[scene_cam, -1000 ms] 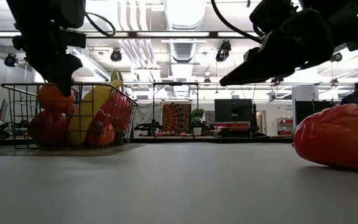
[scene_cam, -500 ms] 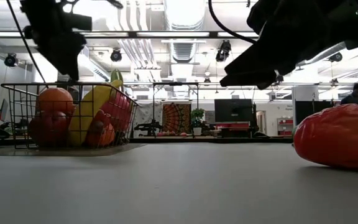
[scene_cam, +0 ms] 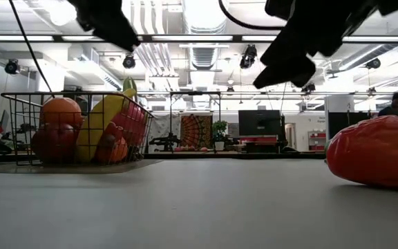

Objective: Build produce basket
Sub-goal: Put the orange mango into the gold wire basket

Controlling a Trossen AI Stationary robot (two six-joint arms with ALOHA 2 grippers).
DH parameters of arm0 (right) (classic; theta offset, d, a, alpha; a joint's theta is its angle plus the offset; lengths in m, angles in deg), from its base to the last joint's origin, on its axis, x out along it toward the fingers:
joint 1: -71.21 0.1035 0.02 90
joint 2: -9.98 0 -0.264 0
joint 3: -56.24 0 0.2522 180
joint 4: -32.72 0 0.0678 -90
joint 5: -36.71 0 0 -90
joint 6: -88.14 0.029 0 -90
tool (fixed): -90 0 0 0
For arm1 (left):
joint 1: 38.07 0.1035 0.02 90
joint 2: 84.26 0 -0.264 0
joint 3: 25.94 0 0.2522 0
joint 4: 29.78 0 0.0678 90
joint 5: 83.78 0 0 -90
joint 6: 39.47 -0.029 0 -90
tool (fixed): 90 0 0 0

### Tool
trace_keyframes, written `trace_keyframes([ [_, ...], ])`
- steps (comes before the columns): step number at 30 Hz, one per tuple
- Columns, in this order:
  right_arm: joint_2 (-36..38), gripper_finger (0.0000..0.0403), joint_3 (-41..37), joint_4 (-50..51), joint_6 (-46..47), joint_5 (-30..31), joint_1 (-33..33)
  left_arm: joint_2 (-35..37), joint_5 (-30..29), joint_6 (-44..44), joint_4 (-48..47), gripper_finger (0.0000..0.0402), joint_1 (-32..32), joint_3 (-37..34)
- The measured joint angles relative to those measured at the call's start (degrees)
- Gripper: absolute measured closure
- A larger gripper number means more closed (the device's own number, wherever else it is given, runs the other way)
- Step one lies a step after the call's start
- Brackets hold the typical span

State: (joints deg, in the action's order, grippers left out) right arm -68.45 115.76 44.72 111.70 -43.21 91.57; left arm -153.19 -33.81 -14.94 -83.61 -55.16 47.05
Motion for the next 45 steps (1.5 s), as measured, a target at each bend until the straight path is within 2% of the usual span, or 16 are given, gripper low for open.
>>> trace_keyframes([
  [9, 0.0, 0.0173, 7.6, 15.2, 12.8, 0.5, 3.2, 0.0, -0.1, -12.5, 11.0, 0.009, -2.0, -0.3],
  [19, -0.7, 0.0173, 14.5, 30.4, 31.4, 0.5, 8.0, 0.0, -0.1, -16.4, 12.6, 0.009, -2.7, -0.6],
  [25, -6.4, 0.0173, 21.3, 38.0, 37.1, 0.3, 9.1, 0.0, -0.1, -17.9, 12.8, 0.009, -2.8, -0.9],
  [35, -18.8, 0.0173, 37.5, 62.4, 41.4, -6.2, 10.2, 0.0, -0.1, -19.0, 14.2, 0.009, -3.4, -2.2],
  [39, -21.2, 0.0161, 40.1, 64.0, 43.2, -11.7, 10.1, 0.0, -0.1, -19.1, 14.2, 0.009, -3.6, -2.6],
  [45, -21.8, 0.0107, 39.7, 64.4, 47.0, -15.1, 10.2, 0.1, -0.1, -19.1, 14.2, 0.009, -3.7, -3.6],
])
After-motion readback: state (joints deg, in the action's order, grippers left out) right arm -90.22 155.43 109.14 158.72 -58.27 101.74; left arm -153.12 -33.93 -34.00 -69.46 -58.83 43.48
